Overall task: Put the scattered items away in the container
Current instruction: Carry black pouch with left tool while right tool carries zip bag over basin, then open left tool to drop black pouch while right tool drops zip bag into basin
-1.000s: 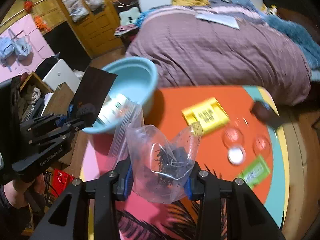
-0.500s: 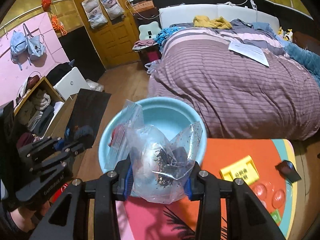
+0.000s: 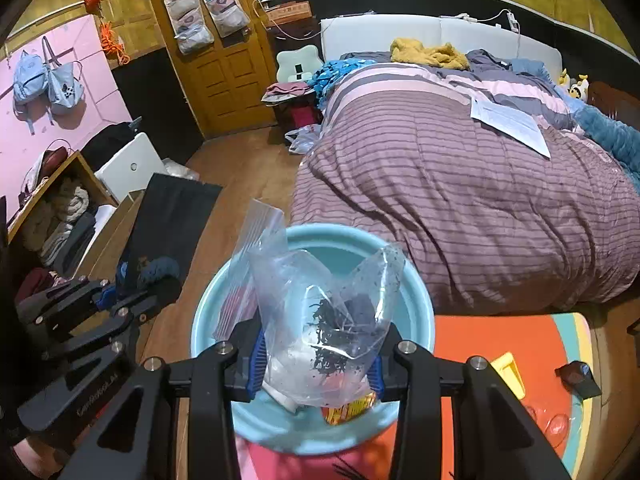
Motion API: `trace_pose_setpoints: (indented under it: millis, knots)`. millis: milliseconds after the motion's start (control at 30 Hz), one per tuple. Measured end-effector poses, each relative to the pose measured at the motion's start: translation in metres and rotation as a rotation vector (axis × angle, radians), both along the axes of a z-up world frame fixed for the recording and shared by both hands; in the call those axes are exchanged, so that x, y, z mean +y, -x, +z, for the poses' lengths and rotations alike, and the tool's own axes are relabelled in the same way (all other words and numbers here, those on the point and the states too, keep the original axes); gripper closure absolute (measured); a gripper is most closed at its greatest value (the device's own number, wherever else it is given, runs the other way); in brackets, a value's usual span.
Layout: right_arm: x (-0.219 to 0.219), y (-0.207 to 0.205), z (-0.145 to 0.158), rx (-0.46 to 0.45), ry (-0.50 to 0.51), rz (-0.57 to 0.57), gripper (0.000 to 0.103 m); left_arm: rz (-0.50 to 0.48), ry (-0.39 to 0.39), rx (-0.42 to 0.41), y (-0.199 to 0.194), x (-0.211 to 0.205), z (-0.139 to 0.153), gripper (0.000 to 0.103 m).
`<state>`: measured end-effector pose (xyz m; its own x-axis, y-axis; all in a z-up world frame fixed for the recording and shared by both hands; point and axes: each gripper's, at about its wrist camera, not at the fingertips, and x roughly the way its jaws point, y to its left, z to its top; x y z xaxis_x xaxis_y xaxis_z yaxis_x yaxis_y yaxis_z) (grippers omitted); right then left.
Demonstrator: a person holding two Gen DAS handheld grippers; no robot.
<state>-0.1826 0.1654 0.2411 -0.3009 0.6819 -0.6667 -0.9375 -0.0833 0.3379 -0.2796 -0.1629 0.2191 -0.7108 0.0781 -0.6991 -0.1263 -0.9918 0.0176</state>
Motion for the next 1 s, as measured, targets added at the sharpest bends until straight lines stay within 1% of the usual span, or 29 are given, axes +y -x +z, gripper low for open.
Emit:
trace_pose_setpoints:
  millis: [167,367,567,633,667,700,733,933,1000]
  knots:
    - [0.017,0.001,0.002,-0.029,0.003,-0.016,0.060,-0.005,-0.006,0.007,0.007,0.000,-0.001,0.084]
    - [0.032,0.003,-0.014,-0.064,0.032,-0.027,0.060,-0.016,0.001,-0.005,0.013,0.002,-0.009,0.084]
    - [0.038,0.006,-0.020,-0.089,0.032,-0.035,0.059,-0.011,-0.010,-0.011,0.021,0.003,-0.013,0.084]
    - [0.041,0.007,-0.022,-0.107,0.037,-0.047,0.055,-0.007,-0.010,-0.018,0.024,0.004,-0.015,0.084]
    - [0.042,0.007,-0.025,-0.120,0.047,-0.054,0.051,-0.006,-0.013,-0.020,0.025,0.004,-0.016,0.084]
    - [0.044,0.006,-0.028,-0.128,0.059,-0.061,0.040,-0.006,-0.017,-0.023,0.026,0.004,-0.017,0.084]
    - [0.044,0.006,-0.031,-0.131,0.066,-0.078,0.035,-0.005,-0.020,-0.024,0.028,0.004,-0.018,0.084]
    - [0.038,-0.003,-0.037,-0.117,0.071,-0.111,0.035,-0.017,-0.021,-0.035,0.038,0.009,-0.025,0.084]
    - [0.035,-0.006,-0.038,-0.115,0.073,-0.114,0.035,-0.019,-0.017,-0.052,0.046,0.012,-0.029,0.084]
